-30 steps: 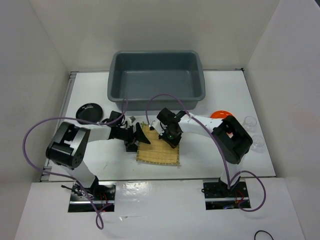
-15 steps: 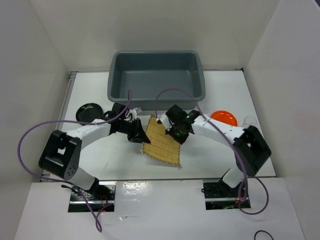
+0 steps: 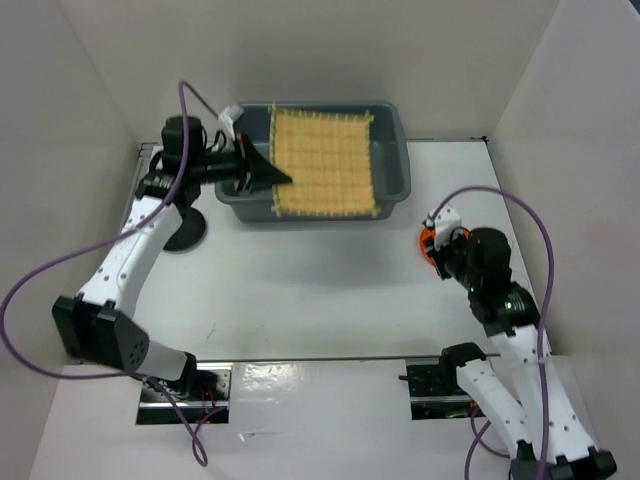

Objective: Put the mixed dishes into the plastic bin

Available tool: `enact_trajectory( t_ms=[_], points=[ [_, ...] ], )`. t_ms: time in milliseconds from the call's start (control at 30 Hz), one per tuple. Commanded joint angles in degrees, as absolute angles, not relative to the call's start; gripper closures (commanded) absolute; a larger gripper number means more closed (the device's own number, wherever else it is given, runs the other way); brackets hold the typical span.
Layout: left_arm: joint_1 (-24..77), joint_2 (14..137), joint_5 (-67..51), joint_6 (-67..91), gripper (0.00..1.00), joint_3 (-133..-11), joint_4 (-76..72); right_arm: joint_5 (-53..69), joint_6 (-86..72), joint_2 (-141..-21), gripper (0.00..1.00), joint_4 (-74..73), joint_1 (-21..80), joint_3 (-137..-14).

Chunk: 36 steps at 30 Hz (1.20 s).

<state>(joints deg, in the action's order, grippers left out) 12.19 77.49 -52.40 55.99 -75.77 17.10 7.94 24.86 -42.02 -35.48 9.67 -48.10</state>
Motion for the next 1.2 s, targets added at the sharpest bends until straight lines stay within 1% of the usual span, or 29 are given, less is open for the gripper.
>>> enact_trajectory(
  t_ms=[0, 33, 67, 100, 133, 167, 200, 233, 300, 333, 367, 400, 433, 467, 533, 700, 733, 767, 867, 900, 967, 1033, 1100, 1133, 1167],
  points=[
    [11.78, 87.77, -53.88, 59.52, 1.0, -91.89, 12.2, -0.61, 24.53, -30.65, 0.67, -28.93, 11.69, -40.61],
    [11.78, 91.28, -53.35, 57.85, 1.0, -96.89, 14.48, -0.09, 25.22, -27.72, 0.61, -27.79, 12.21, -40.0],
    [11.78, 99.15, -53.35, 56.0, 1.0, -107.65, 17.11, 3.39, 26.96, -24.81, 0.49, -27.77, 12.22, -39.12],
    [11.78, 103.14, -53.35, 54.16, 1.0, -113.06, 22.45, 4.91, 30.2, -21.91, 0.43, -27.77, 13.87, -36.94],
    [11.78, 107.36, -53.35, 50.92, 1.0, -118.25, 24.94, 5.79, 31.45, -16.58, 0.4, -27.77, 14.41, -36.13],
    [11.78, 115.41, -53.35, 49.76, 1.0, -123.35, 29.22, 6.32, 31.46, -14.09, 0.37, -27.77, 14.41, -35.6],
    [11.78, 119.58, -52.74, 48.79, 1.0, -134.97, 32.05, 6.85, 32.07, -12.15, 0.34, -27.77, 14.41, -35.07],
    [11.78, 128.49, -52.21, 47.82, 1.0, -142.13, 34.95, 7.38, 33.12, -9.43, 0.3, -27.77, 14.41, -35.07],
    [12.39, 138.81, -51.33, 48.68, 1.0, -159.34, 42.58, 7.91, 33.66, -8.61, 0.21, -28.3, 14.41, -34.54],
    [12.39, 150.61, -51.33, 50.52, 1.0, -179.53, 44.54, 7.91, 33.66, -8.61, 0.19, -28.3, 14.41, -34.54],
    [12.39, 150.73, -54.72, 56.28, 1.0, -175.56, 42.56, 7.39, 33.14, -8.61, 0.17, -27.78, 14.41, -34.54],
    [12.39, 151.95, -52.93, 56.95, 1.0, -174.73, 38.8, 5.9, 33.13, -9.4, 0.16, -27.77, 14.41, -34.54],
    [12.39, 155.53, -50.39, 56.34, 1.0, -178.21, 40.15, 5.19, 32.53, -9.4, 0.16, -27.16, 14.41, -34.54],
    [12.39, 155.57, -50.36, 56.34, 1.0, -177.28, 38.77, 4.32, 31.91, -10.27, 0.16, -27.16, 14.41, -34.54],
    [12.91, 159.76, -49.83, 58.0, 1.0, -179.89, 37.97, 3.08, 31.9, -10.81, 0.15, -26.54, 14.41, -34.54],
    [12.92, 164.44, -48.52, 57.39, 1.0, -179.3, 38.58, 0.97, 30.76, -10.81, 0.13, -25.49, 14.41, -34.54],
    [12.92, 165.57, -48.52, 57.39, 1.0, -179.3, 38.58, 0.44, 30.76, -10.81, 0.09, -25.49, 14.41, -34.54],
    [13.44, 166.11, -48.52, 57.39, 1.0, -179.3, 38.58, 0.44, 30.76, -10.81, 0.07, -25.49, 14.41, -34.54],
    [13.45, 169.0, -49.21, 58.79, 1.0, -179.3, 37.36, -0.08, 30.76, -10.81, 0.06, -25.49, 14.41, -34.54],
    [13.45, 169.54, -49.22, 59.41, 0.97, -179.3, 37.35, -0.09, 30.76, -10.81, 0.06, -25.49, 14.41, -34.54],
    [13.45, 170.32, -49.22, 59.41, 0.87, -179.3, 37.35, -0.09, 30.76, -11.33, 0.06, -24.96, 14.41, -34.02],
    [13.45, 170.95, -49.75, 60.11, 0.83, -179.3, 37.35, -0.61, 30.76, -11.34, 0.06, -24.96, 14.41, -34.01],
    [13.45, 171.47, -50.45, 60.12, 0.63, -179.3, 37.96, -0.62, 30.76, -11.34, 0.06, -24.96, 14.41, -34.01],
    [13.45, 171.47, -49.75, 59.51, 0.51, -179.3, 38.58, -0.62, 30.24, -11.34, 0.05, -24.96, 14.41, -34.01],
    [13.45, 171.47, -49.75, 58.98, 0.46, -179.3, 39.11, -0.62, 30.23, -11.34, 0.05, -24.96, 14.41, -34.01]
  ],
)
